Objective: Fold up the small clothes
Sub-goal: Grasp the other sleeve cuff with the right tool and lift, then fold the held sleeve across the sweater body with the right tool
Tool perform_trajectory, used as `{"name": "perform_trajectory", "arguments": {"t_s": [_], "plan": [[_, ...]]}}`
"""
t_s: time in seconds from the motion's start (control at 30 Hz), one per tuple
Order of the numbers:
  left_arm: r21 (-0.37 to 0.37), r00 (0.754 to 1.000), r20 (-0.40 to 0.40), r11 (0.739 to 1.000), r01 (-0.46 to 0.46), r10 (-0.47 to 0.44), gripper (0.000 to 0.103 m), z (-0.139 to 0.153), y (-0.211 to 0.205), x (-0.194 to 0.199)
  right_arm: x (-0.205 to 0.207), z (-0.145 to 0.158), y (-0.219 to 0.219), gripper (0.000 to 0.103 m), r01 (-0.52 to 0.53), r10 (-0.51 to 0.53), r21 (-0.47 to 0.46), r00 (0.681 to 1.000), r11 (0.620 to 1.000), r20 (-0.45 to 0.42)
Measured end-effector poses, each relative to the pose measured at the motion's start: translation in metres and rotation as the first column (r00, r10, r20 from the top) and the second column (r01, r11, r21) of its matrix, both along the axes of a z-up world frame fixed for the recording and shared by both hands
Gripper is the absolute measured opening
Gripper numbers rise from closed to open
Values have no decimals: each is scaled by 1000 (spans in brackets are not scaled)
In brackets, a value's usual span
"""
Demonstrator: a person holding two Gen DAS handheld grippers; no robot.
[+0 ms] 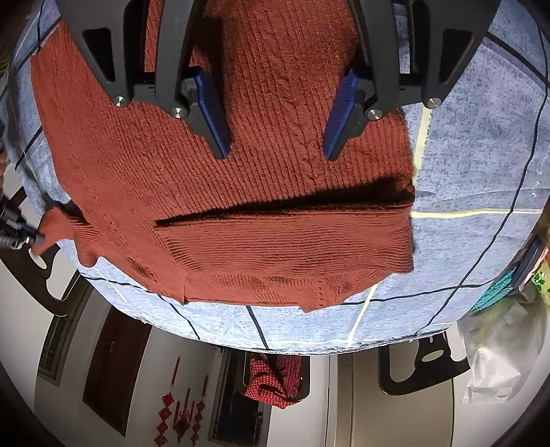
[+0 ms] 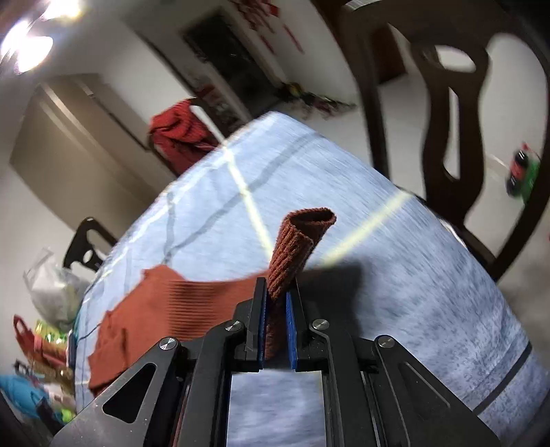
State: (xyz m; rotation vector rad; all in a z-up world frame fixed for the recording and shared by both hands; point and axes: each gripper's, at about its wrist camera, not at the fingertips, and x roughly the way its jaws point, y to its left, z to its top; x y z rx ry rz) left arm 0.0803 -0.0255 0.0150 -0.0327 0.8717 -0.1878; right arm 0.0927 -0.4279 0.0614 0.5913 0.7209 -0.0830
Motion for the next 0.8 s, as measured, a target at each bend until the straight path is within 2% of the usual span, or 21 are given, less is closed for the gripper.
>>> {"name": "perform_trajectory", "arguments": {"t_s": [0.13, 0.27, 0.43, 0.5, 0.57, 0.63, 0.73, 0.8], "plan": [[2, 1000, 0, 1000, 5, -5, 61, 0, -1, 0, 14, 33, 43, 10, -142, 143, -31, 988, 989, 57], [-4, 1000, 1, 1000, 5, -5, 61, 0, -1, 0, 35, 47, 102, 10, -313, 315, -37, 946, 949, 80], [-12, 1000, 1, 1000, 4, -4, 61, 0, 0, 0, 62, 24, 165, 10, -467, 467, -15, 883, 884, 49], [-14, 1000, 2, 1000, 4, -4, 61, 0, 1, 0, 73, 2, 189, 11, -533, 533, 22, 846, 846, 7], [-25, 1000, 3, 1000, 5, -5, 61, 1, 2, 0, 80, -19, 210, 15, -603, 606, 72, 794, 794, -34], [-26, 1000, 5, 1000, 16, -16, 61, 3, 2, -2, 76, -24, 219, 21, -625, 629, 73, 776, 777, -48], [-49, 998, 27, 997, 54, -52, 61, 14, 2, -6, 61, -13, 220, 24, -664, 665, 27, 747, 747, -6], [-82, 997, 43, 994, 74, -71, 61, 25, 1, -3, 54, -3, 214, 24, -659, 659, -12, 752, 752, 7]]}}
